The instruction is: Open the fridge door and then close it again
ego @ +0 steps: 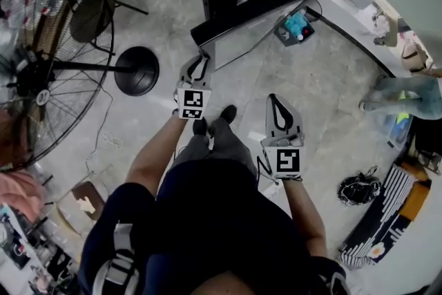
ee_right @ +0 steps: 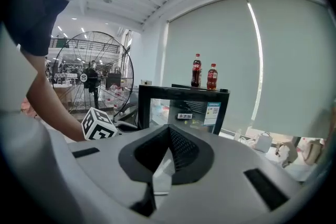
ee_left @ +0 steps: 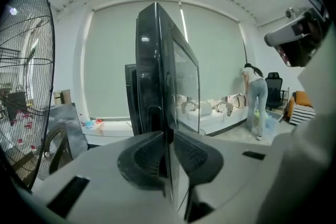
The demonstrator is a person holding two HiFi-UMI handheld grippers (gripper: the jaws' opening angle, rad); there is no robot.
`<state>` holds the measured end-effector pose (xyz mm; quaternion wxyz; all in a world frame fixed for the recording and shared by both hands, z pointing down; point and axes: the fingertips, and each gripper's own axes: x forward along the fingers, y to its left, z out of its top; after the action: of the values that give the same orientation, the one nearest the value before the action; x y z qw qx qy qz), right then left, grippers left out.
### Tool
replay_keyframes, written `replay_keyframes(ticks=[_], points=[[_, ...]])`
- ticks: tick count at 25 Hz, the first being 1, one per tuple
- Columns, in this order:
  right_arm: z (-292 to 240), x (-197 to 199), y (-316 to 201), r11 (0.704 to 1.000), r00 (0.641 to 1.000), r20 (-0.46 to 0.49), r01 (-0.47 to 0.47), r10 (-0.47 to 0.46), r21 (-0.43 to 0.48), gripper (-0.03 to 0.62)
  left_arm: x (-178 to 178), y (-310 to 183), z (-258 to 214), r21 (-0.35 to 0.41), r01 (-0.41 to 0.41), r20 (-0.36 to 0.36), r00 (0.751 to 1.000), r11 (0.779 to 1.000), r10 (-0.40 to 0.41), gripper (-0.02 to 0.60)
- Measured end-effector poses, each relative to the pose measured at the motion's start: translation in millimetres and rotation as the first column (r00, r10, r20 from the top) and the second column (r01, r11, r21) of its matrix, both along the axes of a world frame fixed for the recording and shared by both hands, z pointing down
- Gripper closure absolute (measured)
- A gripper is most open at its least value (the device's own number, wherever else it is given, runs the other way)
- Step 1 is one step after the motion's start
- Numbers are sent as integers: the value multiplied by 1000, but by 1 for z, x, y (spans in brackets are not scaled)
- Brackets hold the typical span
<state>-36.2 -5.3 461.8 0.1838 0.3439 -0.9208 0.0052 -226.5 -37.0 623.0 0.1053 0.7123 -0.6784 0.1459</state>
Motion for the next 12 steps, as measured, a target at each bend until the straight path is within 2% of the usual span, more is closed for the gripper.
replay_keyframes(ticks=[12], points=[[-11,21,73,981,981,-17,-194,195,23,576,48,30,-1,-10,-29,-5,1000,1000,29,512]])
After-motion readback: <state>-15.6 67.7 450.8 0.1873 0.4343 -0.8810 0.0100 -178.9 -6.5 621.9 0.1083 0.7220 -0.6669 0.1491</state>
